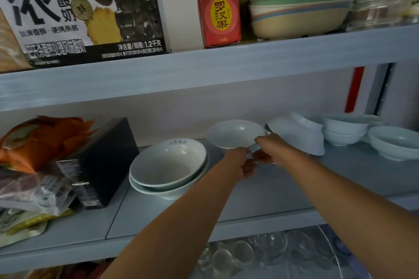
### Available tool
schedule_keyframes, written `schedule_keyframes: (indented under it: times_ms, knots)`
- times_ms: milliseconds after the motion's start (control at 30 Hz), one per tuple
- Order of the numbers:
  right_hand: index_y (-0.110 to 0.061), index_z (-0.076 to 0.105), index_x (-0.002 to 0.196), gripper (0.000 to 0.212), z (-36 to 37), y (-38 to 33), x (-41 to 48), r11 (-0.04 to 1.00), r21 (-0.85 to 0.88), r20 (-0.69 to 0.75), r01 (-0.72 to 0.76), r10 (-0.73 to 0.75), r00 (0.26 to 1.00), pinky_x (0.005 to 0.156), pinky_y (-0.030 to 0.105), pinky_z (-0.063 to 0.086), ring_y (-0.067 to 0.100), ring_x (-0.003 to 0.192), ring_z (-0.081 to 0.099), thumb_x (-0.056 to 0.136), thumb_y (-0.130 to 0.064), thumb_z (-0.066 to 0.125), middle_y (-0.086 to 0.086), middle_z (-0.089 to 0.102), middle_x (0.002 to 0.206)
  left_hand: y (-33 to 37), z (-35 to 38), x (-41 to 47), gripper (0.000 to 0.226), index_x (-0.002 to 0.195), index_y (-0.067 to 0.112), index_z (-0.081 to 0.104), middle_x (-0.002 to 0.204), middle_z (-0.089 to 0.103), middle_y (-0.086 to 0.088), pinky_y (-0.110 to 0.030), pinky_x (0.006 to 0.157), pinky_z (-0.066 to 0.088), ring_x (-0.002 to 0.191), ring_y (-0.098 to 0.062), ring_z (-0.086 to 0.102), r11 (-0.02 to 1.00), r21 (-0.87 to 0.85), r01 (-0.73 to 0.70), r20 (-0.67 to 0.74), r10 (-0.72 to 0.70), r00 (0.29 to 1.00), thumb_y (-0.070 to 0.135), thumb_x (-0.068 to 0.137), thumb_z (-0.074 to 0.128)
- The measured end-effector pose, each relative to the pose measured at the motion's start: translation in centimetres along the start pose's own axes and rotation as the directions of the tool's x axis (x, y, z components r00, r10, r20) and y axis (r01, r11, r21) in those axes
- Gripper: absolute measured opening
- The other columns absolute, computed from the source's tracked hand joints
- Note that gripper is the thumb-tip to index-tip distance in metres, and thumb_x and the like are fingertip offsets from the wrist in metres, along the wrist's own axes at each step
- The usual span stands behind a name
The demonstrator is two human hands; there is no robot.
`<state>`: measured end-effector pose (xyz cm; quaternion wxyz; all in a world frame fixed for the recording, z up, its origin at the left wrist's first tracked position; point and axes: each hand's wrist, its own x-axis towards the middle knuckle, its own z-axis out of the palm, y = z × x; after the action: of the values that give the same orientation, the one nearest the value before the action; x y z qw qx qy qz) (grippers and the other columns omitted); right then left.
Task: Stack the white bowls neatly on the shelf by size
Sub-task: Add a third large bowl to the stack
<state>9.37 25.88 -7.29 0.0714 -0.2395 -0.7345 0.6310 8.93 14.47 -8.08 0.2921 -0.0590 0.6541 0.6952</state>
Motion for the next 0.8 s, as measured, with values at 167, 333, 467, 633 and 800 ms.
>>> schedule_keyframes:
  times_ms: [167,333,467,633,800]
  knots:
    - [-0.003,0.047,0.126,0.037,0.6,0.7,1.7,0.996,0.073,0.009,-0.047,0.047,0.999,0.055,0.036,0.056,0.032,0.063,0.063,0.089,-0.005,0.043,0.028,0.066,0.099,-0.3,0.0,2.3,0.033,0.121,0.010,0.052,0.086,0.062,-0.014,-0.019,0.041,0.046,0.059,-0.020,0.054,0.989,-0.128,-0.077,-0.124,0.061,0.990,0.011,0.089,0.045]
    - [-0.008,0.045,0.127,0.036,1.5,0.6,2.0,0.991,0.129,0.011,-0.024,0.023,1.000,0.044,0.027,0.048,0.026,0.056,0.056,0.091,-0.002,0.041,0.022,0.061,0.094,-0.3,0.3,2.4,0.043,0.127,0.005,0.055,0.093,0.065,-0.018,-0.018,0.043,0.044,0.054,-0.020,0.053,0.974,-0.163,-0.154,-0.165,0.127,0.978,0.007,0.084,0.047]
    - [-0.007,0.046,0.122,0.032,1.8,0.3,2.1,0.989,0.143,0.019,-0.028,0.026,0.999,0.043,0.028,0.049,0.026,0.055,0.056,0.091,0.001,0.041,0.020,0.061,0.087,0.0,0.1,2.1,0.043,0.125,0.005,0.058,0.094,0.068,-0.016,-0.017,0.043,0.045,0.060,-0.021,0.058,0.975,-0.145,-0.169,-0.159,0.146,0.976,0.001,0.084,0.046]
    - [0.000,0.051,0.114,0.033,2.1,-0.1,2.3,0.987,0.162,-0.032,0.001,0.004,0.999,0.052,0.034,0.051,0.035,0.071,0.062,0.084,0.002,0.040,0.028,0.064,0.101,0.7,-0.1,1.0,0.041,0.123,0.003,0.057,0.096,0.067,-0.016,-0.023,0.052,0.048,0.074,-0.025,0.061,0.977,-0.119,-0.175,-0.113,0.162,0.980,0.000,0.087,0.040]
    - [0.004,0.056,0.111,0.037,2.5,-1.7,2.3,0.984,0.168,-0.084,0.062,-0.049,0.995,0.057,0.039,0.052,0.036,0.068,0.064,0.078,-0.003,0.041,0.028,0.067,0.088,1.9,-0.5,-0.8,0.036,0.119,0.002,0.057,0.089,0.064,-0.014,-0.023,0.054,0.046,0.068,-0.023,0.059,0.963,-0.108,-0.249,-0.059,0.244,0.968,0.008,0.086,0.045]
